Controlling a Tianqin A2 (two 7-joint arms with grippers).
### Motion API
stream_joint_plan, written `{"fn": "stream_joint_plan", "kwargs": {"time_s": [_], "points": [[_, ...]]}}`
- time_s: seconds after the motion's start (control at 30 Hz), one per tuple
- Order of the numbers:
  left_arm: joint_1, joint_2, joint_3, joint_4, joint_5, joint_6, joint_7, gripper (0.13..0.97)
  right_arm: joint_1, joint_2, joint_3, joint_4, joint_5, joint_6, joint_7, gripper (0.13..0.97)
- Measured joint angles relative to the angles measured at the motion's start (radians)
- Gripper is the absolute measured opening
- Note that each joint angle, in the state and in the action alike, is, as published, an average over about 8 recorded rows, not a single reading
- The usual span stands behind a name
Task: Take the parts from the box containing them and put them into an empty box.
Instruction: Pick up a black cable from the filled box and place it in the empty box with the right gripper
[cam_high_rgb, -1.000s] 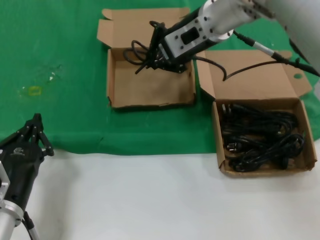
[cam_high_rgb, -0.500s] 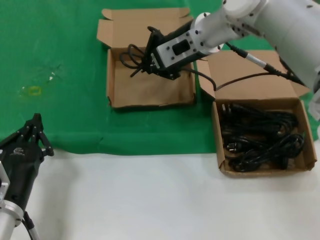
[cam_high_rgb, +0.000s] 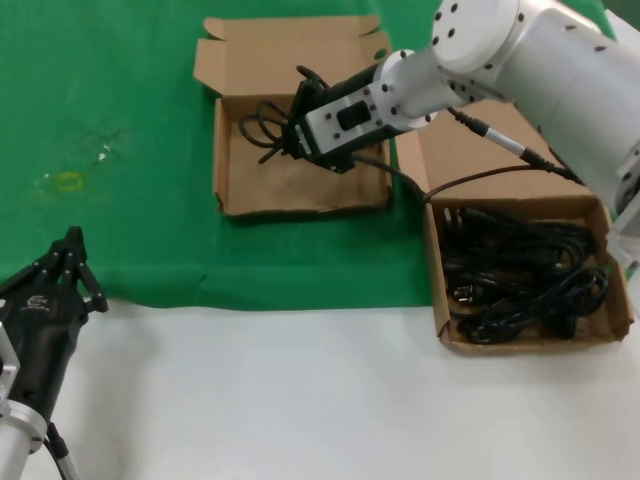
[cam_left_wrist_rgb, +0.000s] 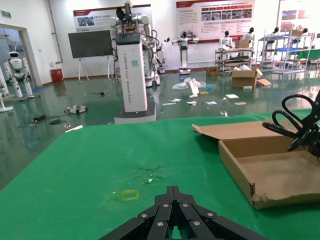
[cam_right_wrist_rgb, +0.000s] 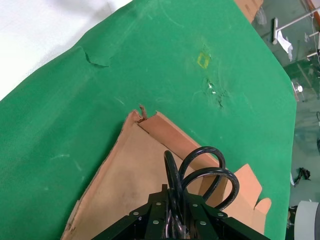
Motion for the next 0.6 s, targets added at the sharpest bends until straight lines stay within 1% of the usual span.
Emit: {"fn": "stream_joint_plan", "kwargs": {"time_s": [0.6], "points": [[0.0,0.0,0.0,0.0,0.0,0.0,0.0,0.144,-0.028,0.0,0.0,0.007,-0.016,0.076,0.009,0.192]]}}
